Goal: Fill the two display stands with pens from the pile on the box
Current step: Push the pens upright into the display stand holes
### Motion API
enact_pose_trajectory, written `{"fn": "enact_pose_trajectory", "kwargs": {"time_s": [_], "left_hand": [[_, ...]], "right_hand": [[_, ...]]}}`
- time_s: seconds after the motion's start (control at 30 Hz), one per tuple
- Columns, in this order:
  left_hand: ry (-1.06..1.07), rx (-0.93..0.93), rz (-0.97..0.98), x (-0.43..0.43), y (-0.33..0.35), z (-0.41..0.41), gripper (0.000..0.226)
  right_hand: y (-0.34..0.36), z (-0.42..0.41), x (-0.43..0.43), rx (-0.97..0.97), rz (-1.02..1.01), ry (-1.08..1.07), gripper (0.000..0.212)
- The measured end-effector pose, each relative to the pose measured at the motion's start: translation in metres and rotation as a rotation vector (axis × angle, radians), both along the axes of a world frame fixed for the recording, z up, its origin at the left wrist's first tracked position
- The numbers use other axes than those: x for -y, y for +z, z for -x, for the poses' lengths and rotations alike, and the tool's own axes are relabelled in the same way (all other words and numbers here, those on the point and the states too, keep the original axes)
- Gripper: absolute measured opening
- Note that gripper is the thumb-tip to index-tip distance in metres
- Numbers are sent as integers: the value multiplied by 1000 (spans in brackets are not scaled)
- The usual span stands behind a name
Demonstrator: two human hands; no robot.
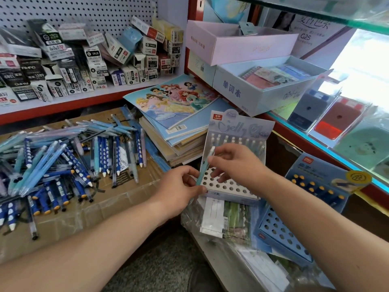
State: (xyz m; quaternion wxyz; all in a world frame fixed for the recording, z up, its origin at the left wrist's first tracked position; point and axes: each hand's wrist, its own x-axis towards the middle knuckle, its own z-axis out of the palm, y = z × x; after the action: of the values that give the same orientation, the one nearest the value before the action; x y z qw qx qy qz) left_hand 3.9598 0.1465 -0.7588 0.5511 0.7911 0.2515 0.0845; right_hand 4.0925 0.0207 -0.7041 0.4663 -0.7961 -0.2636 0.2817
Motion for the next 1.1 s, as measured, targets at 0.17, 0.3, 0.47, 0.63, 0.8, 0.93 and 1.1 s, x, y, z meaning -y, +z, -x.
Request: {"fn": "enact_pose_trajectory", "kwargs": {"time_s": [0.17, 0.3, 0.47, 0.63, 0.8, 0.93, 1.1], "left_hand": [[-1, 40, -25, 3, -1, -8, 27], [-25, 47, -116, 2, -3, -16, 30], [35, 1, -274, -4, -12, -25, 47], [-29, -31, -461, -5, -14, -35, 50], [-107, -109, -571, -1, -17, -44, 48], [-130, -140, -582, -1, -20, -45, 58], [-167, -158, -573, -4, -22, -44, 65]], "right_hand": [[-5, 5, -3, 55, -47, -12, 10], [1, -3, 6, 103, -96, -70, 12], [8, -33, 22, 471, -68, -352, 7], [-2, -48, 31, 552, 2, -405, 8], [-16, -57, 35, 530, 56, -386, 8], [-23, -60, 37, 563, 103, -359, 9], [-29, -59, 35, 593, 191, -295, 12]]}}
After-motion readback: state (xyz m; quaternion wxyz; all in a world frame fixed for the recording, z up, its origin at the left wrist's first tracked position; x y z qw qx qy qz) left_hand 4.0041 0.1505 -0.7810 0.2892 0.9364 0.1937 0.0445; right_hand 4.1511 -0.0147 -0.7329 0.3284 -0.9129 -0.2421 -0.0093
